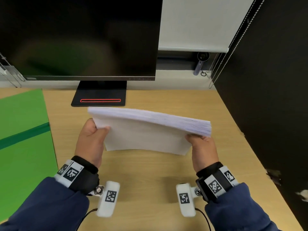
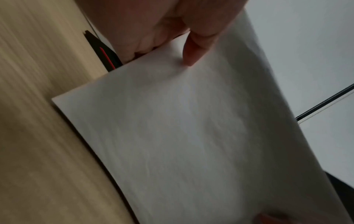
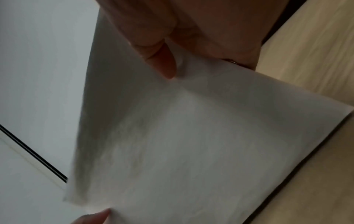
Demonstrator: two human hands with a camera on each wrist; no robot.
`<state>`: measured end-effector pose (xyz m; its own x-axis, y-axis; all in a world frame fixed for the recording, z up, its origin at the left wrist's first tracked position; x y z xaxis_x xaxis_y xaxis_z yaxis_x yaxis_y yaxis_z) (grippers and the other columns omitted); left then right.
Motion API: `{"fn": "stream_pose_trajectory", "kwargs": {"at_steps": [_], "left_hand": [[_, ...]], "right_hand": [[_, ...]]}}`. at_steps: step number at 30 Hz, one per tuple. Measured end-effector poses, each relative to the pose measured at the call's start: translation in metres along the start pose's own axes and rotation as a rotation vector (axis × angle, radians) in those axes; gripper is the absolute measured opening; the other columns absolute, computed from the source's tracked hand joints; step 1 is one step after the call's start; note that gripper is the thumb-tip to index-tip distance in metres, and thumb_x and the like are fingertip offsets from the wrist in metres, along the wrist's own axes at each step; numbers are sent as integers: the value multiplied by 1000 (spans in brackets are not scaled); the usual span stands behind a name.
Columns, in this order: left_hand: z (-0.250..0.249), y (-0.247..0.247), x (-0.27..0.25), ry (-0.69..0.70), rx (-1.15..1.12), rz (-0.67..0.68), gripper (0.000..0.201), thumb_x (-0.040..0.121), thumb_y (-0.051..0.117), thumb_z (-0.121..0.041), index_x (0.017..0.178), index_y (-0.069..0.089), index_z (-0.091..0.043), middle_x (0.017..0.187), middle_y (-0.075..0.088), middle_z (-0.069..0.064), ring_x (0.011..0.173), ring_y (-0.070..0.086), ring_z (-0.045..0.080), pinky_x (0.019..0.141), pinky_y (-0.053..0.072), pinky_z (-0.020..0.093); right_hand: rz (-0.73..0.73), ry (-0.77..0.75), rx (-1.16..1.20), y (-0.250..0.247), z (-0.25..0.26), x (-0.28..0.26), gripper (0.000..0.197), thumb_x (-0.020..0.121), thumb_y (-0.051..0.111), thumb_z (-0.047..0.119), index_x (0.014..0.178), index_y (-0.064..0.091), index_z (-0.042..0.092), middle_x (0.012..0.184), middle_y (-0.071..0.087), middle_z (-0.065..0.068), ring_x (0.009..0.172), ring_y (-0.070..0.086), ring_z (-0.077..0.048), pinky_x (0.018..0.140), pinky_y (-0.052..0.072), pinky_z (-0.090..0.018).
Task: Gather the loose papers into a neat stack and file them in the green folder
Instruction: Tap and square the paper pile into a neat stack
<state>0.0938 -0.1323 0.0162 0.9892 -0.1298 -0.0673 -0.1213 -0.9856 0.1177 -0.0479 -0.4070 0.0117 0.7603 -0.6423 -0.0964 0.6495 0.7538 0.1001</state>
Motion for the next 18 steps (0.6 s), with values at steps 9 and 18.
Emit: {"fn": "stream_pose_trajectory", "kwargs": {"at_steps": [9,18], "left_hand": [[16,-2,-7,-68,-12,-30,39,93,47,7,119,62,-17,115,71,0,112,64,21,81,48,29],[29,-5,-5,-115,37,-3,42,90,47,10,108,63,-23,108,71,-2,102,65,16,81,47,29]], "right_hand": [[12,66,7,5,-13,-8,34,91,54,-10,94,67,21,83,75,12,74,68,2,72,49,-22],[2,119,21,2,-30,-5,38,86,52,-16,93,67,17,87,76,5,79,70,-9,76,51,-29]]}}
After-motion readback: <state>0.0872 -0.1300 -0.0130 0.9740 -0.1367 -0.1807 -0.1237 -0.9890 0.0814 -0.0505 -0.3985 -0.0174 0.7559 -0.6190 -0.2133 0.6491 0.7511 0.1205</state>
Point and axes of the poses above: each hand's wrist, its own x-axis towards the middle knuckle, its own y-axis out of the palm, z = x × y, the point moved 6 cm from there along x, towards the middle knuckle
